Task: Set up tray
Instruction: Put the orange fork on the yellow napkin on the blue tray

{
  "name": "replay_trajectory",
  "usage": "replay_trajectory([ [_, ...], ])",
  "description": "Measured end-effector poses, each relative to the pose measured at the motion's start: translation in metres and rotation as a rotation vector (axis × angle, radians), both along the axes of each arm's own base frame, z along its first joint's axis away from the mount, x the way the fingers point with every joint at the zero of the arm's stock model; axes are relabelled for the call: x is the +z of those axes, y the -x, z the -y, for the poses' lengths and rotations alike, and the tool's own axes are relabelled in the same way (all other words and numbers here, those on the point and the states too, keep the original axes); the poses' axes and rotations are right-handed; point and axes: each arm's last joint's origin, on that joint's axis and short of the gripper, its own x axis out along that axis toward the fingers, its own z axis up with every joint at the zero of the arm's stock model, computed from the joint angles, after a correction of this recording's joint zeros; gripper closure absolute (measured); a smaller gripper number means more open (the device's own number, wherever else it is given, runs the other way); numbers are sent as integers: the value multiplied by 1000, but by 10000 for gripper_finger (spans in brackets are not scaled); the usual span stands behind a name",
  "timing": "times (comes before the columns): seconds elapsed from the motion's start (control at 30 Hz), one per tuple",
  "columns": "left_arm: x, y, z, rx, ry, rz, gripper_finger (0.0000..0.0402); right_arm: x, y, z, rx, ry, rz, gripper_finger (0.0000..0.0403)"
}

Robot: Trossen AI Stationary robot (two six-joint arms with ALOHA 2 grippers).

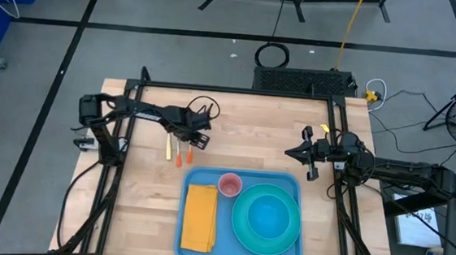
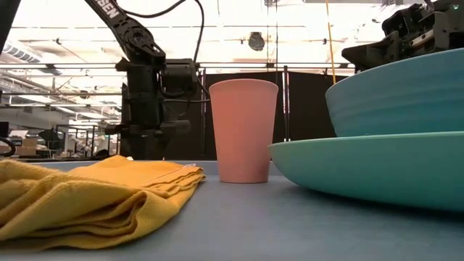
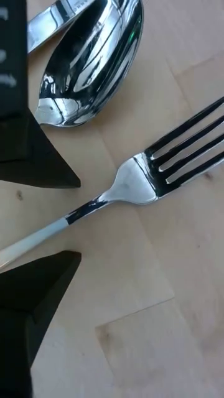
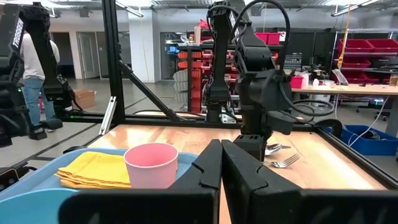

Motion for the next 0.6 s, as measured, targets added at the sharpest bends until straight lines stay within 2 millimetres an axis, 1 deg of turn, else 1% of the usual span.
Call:
replay_trajectory([
  [0.1, 0, 1, -1, 9, 0, -5, 219, 0, 0, 0, 0, 2, 0, 403],
  [0.17, 1, 1, -1, 21, -3, 0, 233, 0, 0, 0, 0, 3, -1, 403],
  [0.23, 2, 1, -1, 29, -8, 7, 260, 0, 0, 0, -1, 11, 0, 403],
  [0.43, 3, 1, -1, 29, -10, 18, 374, 0, 0, 0, -2, 18, 1, 403],
  [0.47, 3, 1, -1, 25, -11, 18, 385, 0, 0, 0, -2, 19, 1, 403],
  [0.6, 2, 1, -3, 24, -9, 19, 381, 0, 0, 0, -3, 22, 2, 403],
])
